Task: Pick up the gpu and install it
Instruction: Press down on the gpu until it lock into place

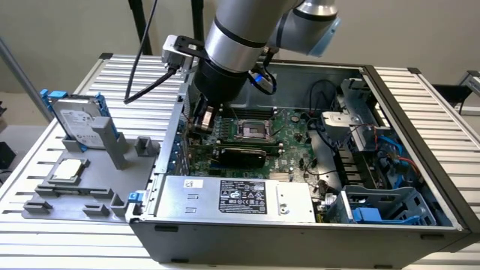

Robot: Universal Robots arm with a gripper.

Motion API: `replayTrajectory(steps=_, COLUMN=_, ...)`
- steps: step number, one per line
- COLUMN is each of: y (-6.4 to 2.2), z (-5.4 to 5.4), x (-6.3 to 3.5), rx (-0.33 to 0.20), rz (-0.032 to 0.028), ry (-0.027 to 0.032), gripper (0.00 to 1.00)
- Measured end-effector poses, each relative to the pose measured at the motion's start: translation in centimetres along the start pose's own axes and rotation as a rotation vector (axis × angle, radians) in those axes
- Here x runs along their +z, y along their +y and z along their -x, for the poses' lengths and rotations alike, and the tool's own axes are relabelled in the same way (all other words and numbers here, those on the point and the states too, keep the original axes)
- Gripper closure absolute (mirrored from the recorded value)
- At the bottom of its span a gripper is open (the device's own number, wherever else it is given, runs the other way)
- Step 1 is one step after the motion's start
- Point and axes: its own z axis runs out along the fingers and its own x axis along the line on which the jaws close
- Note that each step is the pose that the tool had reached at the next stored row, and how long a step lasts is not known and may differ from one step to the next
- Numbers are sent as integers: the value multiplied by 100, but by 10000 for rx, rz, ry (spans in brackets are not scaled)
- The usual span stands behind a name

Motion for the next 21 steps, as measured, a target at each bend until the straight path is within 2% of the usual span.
replayTrajectory(steps=4, y=4, z=-3, x=-8, rx=35, rz=156, ry=83, gripper=89)
replayTrajectory(steps=6, y=3, z=-4, x=-8, rx=55, rz=180, ry=140, gripper=89)
replayTrajectory(steps=12, y=3, z=-4, x=-8, rx=108, rz=193, ry=284, gripper=89)
replayTrajectory(steps=15, y=6, z=-4, x=-8, rx=119, rz=205, ry=312, gripper=89)
replayTrajectory(steps=21, y=12, z=-4, x=-6, rx=137, rz=305, ry=313, gripper=89)
